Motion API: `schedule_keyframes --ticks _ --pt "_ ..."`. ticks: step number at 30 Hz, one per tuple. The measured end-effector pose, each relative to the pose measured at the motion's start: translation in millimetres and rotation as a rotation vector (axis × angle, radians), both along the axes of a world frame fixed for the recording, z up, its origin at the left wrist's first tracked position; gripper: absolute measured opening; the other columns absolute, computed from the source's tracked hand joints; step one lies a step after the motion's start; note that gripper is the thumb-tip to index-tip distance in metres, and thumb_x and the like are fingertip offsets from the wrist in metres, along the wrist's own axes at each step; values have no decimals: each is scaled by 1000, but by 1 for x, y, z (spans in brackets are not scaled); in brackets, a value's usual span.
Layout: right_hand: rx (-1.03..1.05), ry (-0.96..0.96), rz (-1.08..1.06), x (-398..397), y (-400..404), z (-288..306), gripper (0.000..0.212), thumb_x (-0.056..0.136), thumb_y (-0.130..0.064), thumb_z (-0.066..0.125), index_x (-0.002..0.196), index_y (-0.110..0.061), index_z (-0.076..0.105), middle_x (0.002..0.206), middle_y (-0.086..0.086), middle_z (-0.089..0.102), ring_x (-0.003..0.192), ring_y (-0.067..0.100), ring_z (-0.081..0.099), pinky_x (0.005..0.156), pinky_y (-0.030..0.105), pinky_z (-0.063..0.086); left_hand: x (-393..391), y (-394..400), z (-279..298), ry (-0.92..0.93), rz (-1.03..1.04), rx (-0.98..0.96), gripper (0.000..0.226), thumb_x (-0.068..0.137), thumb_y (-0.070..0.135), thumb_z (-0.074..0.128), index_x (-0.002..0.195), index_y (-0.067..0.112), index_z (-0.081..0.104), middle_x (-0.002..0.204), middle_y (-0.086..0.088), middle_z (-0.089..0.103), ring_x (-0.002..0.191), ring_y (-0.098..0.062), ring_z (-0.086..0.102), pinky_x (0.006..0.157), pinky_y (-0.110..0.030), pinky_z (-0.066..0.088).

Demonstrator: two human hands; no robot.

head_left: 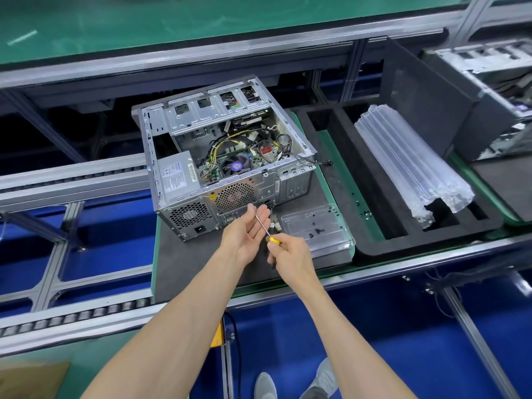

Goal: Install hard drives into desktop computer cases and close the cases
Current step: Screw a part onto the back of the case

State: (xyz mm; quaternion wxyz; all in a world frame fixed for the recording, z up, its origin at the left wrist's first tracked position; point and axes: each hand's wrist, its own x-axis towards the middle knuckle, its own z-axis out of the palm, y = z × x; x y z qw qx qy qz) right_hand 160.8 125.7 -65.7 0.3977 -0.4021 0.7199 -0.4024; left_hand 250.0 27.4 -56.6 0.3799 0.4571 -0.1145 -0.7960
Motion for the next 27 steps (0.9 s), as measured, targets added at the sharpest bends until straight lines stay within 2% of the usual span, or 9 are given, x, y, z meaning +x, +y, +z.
schedule_keyframes --ticks 5,8,10,12,15,18,20,24,27 --pt "-14 104 -4 2 -1 1 24 98 -18 53 77 -20 64 67 0 68 68 18 64 73 44 55 -3 -1 5 3 28 27 15 101 16 59 102 2 65 90 -11 78 79 -20 76 73 -33 57" --pt "-23 251 18 1 1 0 14 99 -23 55 98 -20 69 79 3 69 77 23 63 72 41 54 -4 -2 9 -53 13 24 13 100 15 60 99 2 63 87 -12 77 80 -22 75 68 -35 58" --pt "-55 404 23 1 4 -1 22 98 -25 57 117 -24 68 83 3 70 79 25 61 68 38 52 -6 -4 12 -82 8 27 13 99 14 61 95 2 62 83 -13 77 80 -23 74 64 -35 59" --pt "-85 506 16 1 5 -1 27 98 -26 58 124 -26 66 81 2 68 76 26 60 62 35 47 -7 -5 13 -93 12 32 13 99 13 61 94 1 62 81 -13 76 80 -24 74 59 -34 60" --pt "-91 374 4 2 3 -1 15 99 -24 58 108 -21 70 72 -2 64 69 20 57 61 36 47 -8 -5 13 -84 17 29 13 101 12 58 98 1 63 81 -12 77 88 -25 74 56 -33 60" --pt "-52 221 8 -1 -1 1 14 99 -24 56 93 -21 69 69 -3 68 68 12 61 69 33 50 -5 -5 13 -67 -2 10 14 103 12 55 101 0 63 84 -12 78 77 -22 76 57 -33 60" --pt "-32 203 35 -3 -2 2 17 99 -24 55 88 -24 67 67 -5 69 68 7 61 70 30 48 -3 -6 12 -56 -1 9 15 104 11 53 102 -1 63 83 -12 77 72 -21 77 56 -34 61" --pt "-29 151 27 -1 -4 5 23 99 -23 54 79 -25 65 65 -6 69 70 8 62 76 34 51 1 -6 11 -6 14 10 17 104 10 51 103 0 64 85 -10 78 75 -21 77 60 -35 61" --pt "-44 161 -6 2 -3 2 16 97 -23 56 85 -26 66 68 -6 68 70 8 61 70 33 50 0 -5 10 -3 4 20 17 103 12 54 101 -1 65 85 -10 78 76 -21 77 67 -35 59"
